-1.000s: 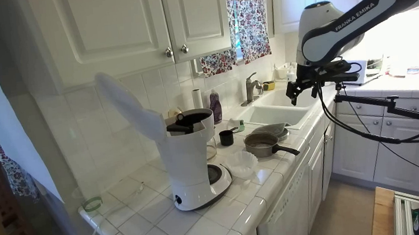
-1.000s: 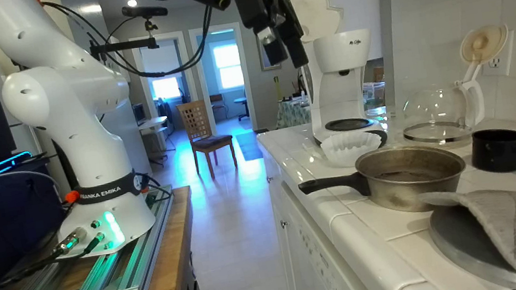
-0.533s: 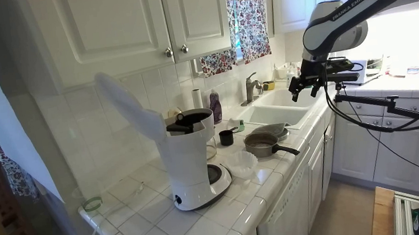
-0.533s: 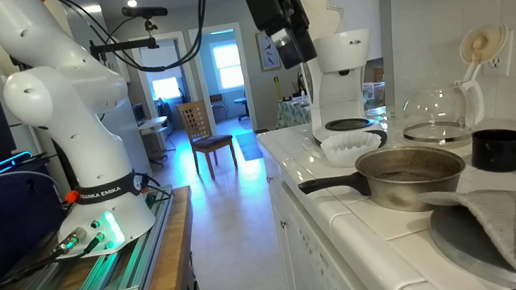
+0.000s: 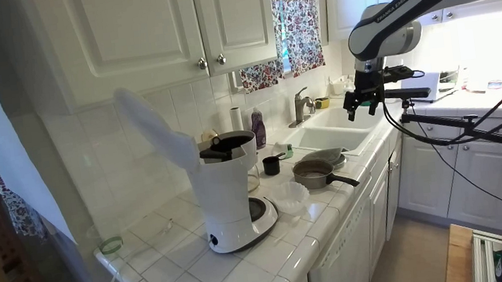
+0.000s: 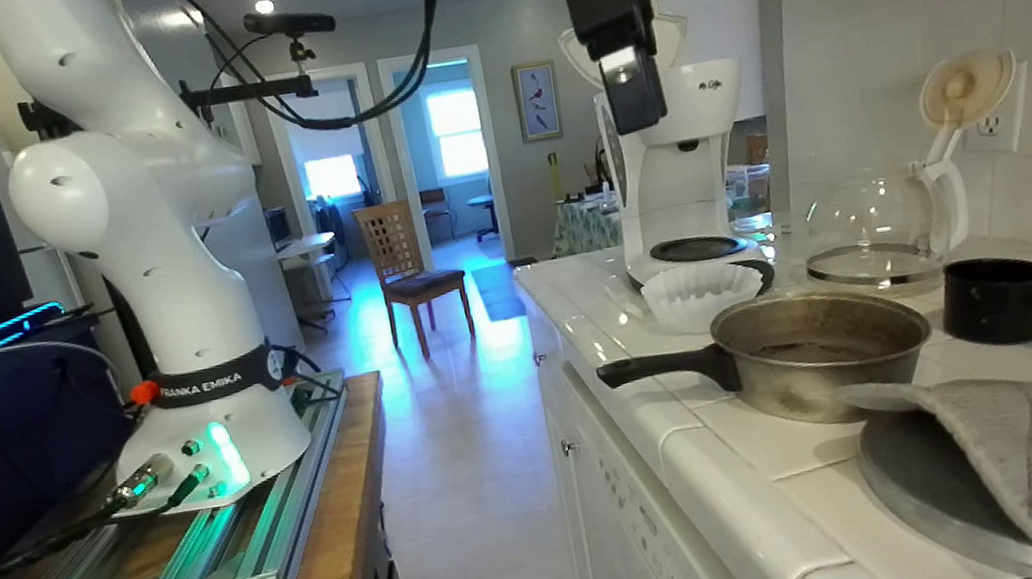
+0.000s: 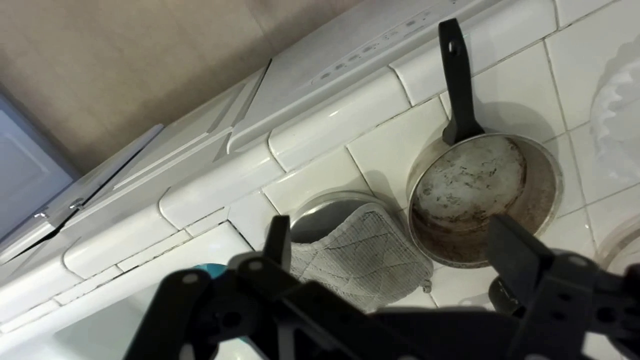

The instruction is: Use the potholder to put the silver lid on the silver pot

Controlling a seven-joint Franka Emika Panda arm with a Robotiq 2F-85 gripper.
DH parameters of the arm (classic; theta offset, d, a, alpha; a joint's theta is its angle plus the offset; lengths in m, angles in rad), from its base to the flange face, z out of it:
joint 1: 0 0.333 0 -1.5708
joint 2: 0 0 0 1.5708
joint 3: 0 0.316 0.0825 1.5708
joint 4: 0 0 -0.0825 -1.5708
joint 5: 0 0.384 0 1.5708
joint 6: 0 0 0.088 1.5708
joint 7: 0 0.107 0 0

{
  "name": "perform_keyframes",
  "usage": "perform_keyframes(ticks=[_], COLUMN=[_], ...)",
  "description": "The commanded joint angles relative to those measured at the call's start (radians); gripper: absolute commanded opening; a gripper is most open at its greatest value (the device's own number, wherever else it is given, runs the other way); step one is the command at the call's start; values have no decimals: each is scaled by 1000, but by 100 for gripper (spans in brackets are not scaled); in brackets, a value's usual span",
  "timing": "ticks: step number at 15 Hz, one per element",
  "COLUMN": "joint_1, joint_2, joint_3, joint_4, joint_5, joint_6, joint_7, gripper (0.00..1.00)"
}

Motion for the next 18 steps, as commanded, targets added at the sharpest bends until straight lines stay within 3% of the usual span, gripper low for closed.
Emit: perform_keyframes(ticks=[1, 9, 10, 18], joint_1=[4, -13, -14, -23], joint_2=[108, 233, 194, 247], joint_3=[-10, -8, 2, -4], joint_4=[112, 169, 140, 181], joint_5=[24, 102, 45, 47], joint_6=[-35, 93, 70, 89], joint_7=[-56, -104, -58, -45], gripper=[100, 100, 100, 100])
